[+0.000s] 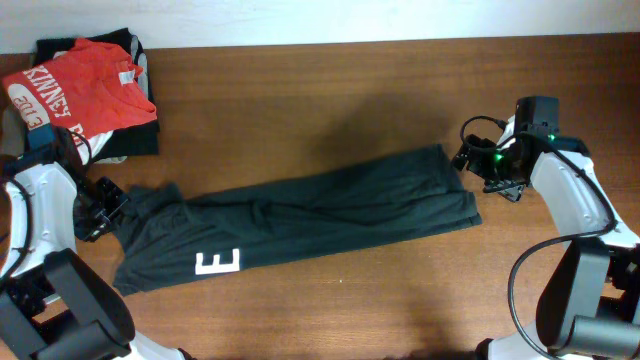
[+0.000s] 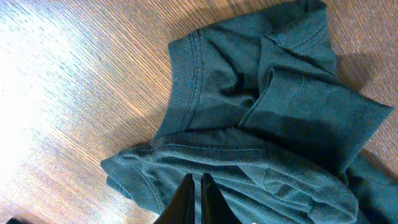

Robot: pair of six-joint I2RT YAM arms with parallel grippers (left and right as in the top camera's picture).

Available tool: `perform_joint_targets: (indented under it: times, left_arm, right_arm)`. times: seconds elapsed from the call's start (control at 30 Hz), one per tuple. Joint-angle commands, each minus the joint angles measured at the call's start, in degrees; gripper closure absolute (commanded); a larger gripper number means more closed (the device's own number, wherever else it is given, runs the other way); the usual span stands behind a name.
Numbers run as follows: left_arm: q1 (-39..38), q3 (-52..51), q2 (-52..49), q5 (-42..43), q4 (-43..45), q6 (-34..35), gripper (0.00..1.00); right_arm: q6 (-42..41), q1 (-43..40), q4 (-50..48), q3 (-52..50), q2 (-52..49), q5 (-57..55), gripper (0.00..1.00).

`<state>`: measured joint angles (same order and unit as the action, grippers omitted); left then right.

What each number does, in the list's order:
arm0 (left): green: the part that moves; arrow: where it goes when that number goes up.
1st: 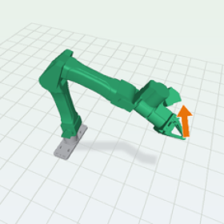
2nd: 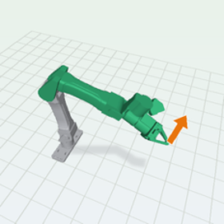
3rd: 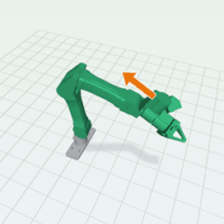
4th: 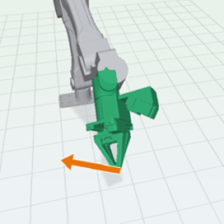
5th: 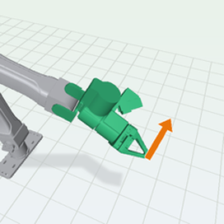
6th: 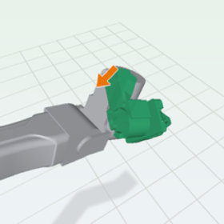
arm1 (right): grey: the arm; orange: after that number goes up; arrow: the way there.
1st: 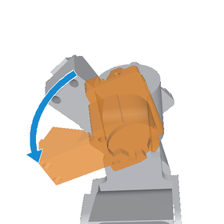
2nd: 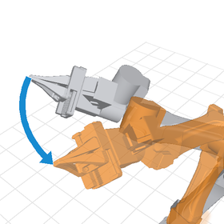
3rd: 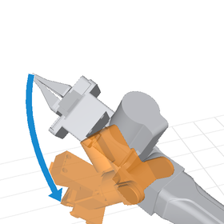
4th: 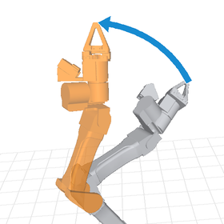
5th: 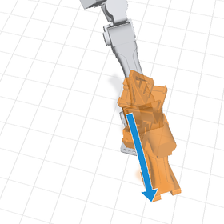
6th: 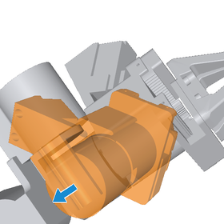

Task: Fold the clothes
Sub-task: 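Grasp the strip's right end with the right gripper and lift it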

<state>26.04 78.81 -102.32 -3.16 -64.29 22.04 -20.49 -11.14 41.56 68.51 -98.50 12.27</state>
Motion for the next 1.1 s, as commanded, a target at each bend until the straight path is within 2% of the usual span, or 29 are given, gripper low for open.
perform_joint_targets:
  times: [0.0, 0.1, 0.27, 0.57, 0.6, 0.67, 0.8, 0.83, 0.93, 1.07]
  left_arm:
    - [-0.13, -0.13, 0.13, 0.39, -0.07, -0.92, 0.94]
    - [-0.13, -0.13, 0.13, 0.42, -0.28, -0.92, 0.94]
    - [-0.13, -0.13, 0.13, 0.44, -0.31, -0.92, 0.94]
    - [-0.17, -0.13, 0.13, 0.42, -0.26, -0.92, 0.94]
    - [-0.17, -0.13, 0.13, 0.42, -0.26, -0.92, 0.94]
    - [-0.17, -0.13, 0.13, 0.42, -0.26, -0.92, 0.94]
    - [-0.17, -0.13, 0.13, 0.42, -0.24, -0.90, 0.94]
    - [-0.17, -0.13, 0.13, 0.42, -0.26, -0.92, 0.94]
    - [-0.17, -0.13, 0.13, 0.44, -0.44, -0.92, 0.94]
    - [-0.17, -0.13, 0.13, 0.66, -0.74, -0.92, 0.94]
  right_arm:
    - [3.61, 0.15, -0.11, 0.72, 0.76, -3.26, 0.01]
    - [10.40, 0.13, -0.07, 0.68, -0.85, -6.10, 0.02]
    - [18.91, 0.31, -0.70, 0.68, -9.05, 4.46, 0.01]
    - [20.72, 1.46, -2.58, 0.68, -15.34, 11.43, 0.00]
    - [20.68, 1.95, -2.47, 0.68, -16.00, 11.58, 0.10]
    - [20.63, 3.13, -1.25, 0.68, -16.26, 11.58, 0.39]
    - [18.82, 5.14, 3.65, 0.68, -16.26, 11.50, 0.87]
    - [17.75, 5.18, 4.39, 0.68, -16.26, 11.50, 0.96]
    - [10.08, 4.37, 5.68, 0.68, -16.24, 9.81, 0.96]
    - [2.14, 1.01, 10.05, 0.68, -15.58, 1.22, 0.96]
